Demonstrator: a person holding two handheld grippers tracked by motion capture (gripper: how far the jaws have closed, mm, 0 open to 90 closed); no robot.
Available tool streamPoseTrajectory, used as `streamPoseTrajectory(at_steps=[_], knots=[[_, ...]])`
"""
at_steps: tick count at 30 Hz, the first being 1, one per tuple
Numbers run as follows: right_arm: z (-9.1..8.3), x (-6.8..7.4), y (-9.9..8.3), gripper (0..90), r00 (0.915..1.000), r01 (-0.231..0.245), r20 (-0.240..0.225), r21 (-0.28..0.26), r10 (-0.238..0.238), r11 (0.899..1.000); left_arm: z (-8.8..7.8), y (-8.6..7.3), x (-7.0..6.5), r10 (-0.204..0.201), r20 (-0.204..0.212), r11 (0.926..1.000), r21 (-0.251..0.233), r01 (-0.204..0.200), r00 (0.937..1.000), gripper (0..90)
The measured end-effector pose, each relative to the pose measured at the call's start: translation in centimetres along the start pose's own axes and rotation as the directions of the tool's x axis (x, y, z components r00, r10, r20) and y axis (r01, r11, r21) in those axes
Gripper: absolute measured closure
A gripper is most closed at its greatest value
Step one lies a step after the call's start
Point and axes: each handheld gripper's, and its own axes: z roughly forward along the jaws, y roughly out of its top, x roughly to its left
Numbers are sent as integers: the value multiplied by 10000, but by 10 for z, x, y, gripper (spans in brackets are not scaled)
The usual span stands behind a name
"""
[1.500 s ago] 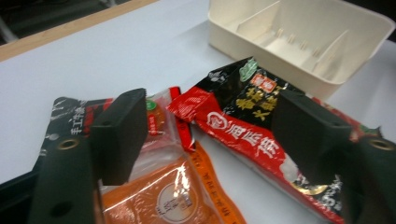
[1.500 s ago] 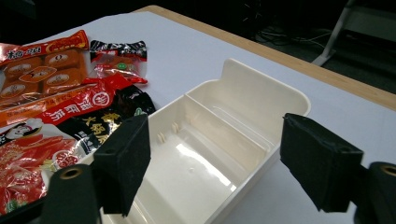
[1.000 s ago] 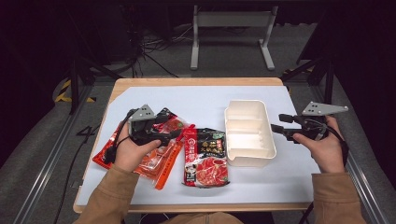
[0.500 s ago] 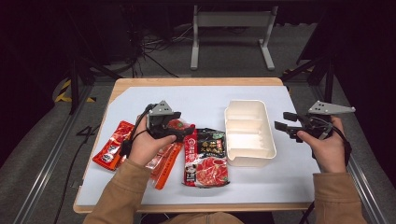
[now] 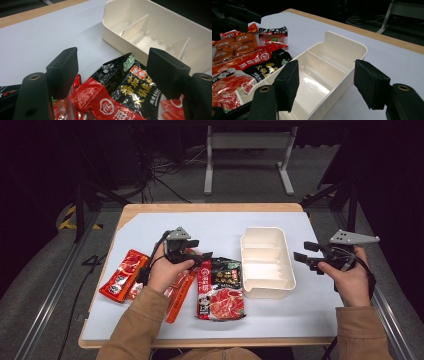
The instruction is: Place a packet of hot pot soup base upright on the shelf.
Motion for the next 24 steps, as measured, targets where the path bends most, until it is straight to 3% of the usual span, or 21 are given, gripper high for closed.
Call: streamPoseTrajectory(at_steps=[4, 9, 15, 18, 24], knots=[[2, 0, -2, 364, 9999, -13, 105, 60, 12, 10000, 8, -11, 5, -99, -53, 9998, -185, 98, 9999, 289], [4, -1, -2, 357, 9999, 16, 118, 55, -16, 10000, 17, -19, 8, 128, -206, 9995, 291, -122, 9997, 297], [6, -1, -3, 354, 10000, 72, 57, 101, -73, 9999, 25, -28, 14, -154, -138, 9972, 734, 164, 9998, 293], [7, 0, -3, 351, 10000, 82, 54, 115, -83, 9999, 30, -33, 17, -410, 18, 9914, 1245, 405, 9992, 294], [7, -1, -3, 350, 9999, 101, 23, 143, -101, 9998, 36, -37, 19, -475, -39, 9829, 1779, 475, 9989, 287]])
